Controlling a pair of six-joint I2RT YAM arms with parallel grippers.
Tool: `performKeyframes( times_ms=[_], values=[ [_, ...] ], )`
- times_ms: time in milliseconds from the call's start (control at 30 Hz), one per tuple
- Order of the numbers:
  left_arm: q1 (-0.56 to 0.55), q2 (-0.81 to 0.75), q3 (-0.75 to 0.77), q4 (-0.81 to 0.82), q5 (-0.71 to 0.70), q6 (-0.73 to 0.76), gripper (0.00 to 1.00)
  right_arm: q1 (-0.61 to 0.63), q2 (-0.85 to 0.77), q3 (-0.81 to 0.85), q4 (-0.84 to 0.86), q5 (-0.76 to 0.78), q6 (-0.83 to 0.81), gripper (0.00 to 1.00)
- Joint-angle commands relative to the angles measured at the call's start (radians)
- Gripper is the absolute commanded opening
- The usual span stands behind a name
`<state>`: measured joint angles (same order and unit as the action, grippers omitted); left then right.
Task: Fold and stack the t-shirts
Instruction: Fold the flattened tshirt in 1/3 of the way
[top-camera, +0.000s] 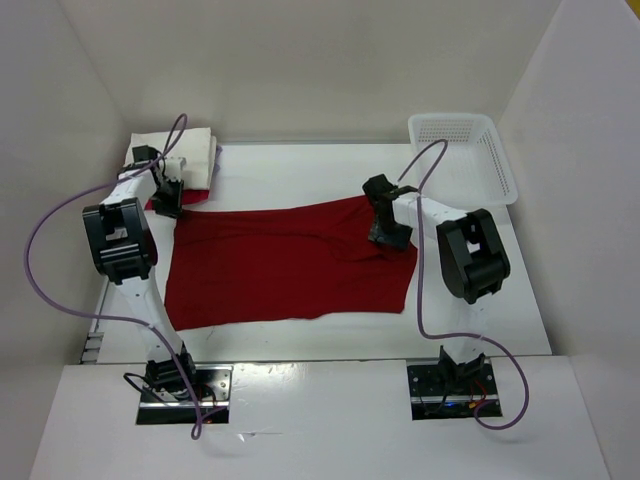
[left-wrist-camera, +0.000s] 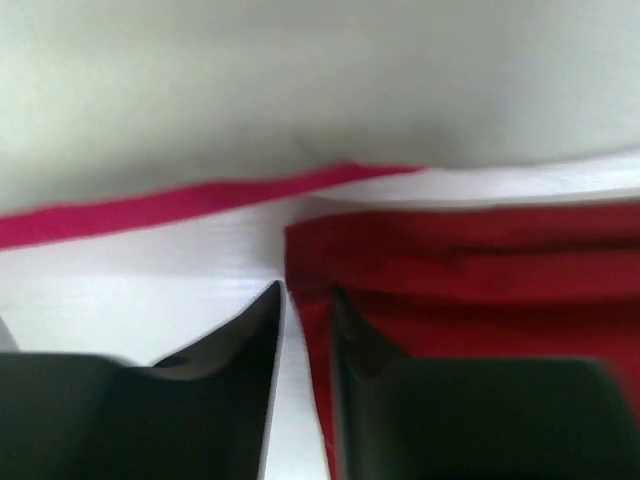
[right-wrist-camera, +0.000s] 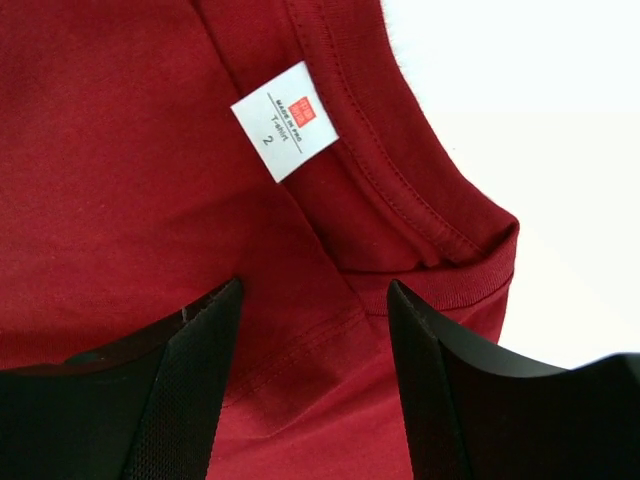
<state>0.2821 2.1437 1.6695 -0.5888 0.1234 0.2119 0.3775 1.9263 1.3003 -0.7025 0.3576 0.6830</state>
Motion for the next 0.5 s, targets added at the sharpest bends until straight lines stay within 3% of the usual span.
performKeyframes(
  times_ms=[0, 67, 100, 200, 333, 467],
  values=[
    [0.003, 0.022, 0.071, 0.017, -0.059, 0.011, 0.40, -0.025, -0.009, -0.038, 0.000, 0.050, 0.010, 0.66],
    [0.003, -0.008, 0.072, 0.007, -0.088, 0.033, 0.55, -0.025, -0.074, -0.038, -0.029, 0.050, 0.020, 0.68],
    [0.003, -0.045, 0.056, -0.003, -0.112, 0.043, 0.72, -0.025, -0.101, -0.038, -0.040, 0.060, 0.044, 0.68],
    [0.003, -0.143, 0.003, -0.032, -0.123, 0.089, 0.81, -0.025, -0.193, -0.061, -0.071, 0.069, 0.056, 0.68],
    [-0.007, -0.249, -0.115, -0.107, -0.105, 0.145, 0.82, -0.025, -0.233, -0.061, -0.028, -0.043, 0.032, 0.62],
    [-0.027, -0.272, -0.227, -0.154, -0.062, 0.165, 0.70, -0.025, -0.167, -0.032, -0.026, -0.106, 0.032, 0.62]
  ],
)
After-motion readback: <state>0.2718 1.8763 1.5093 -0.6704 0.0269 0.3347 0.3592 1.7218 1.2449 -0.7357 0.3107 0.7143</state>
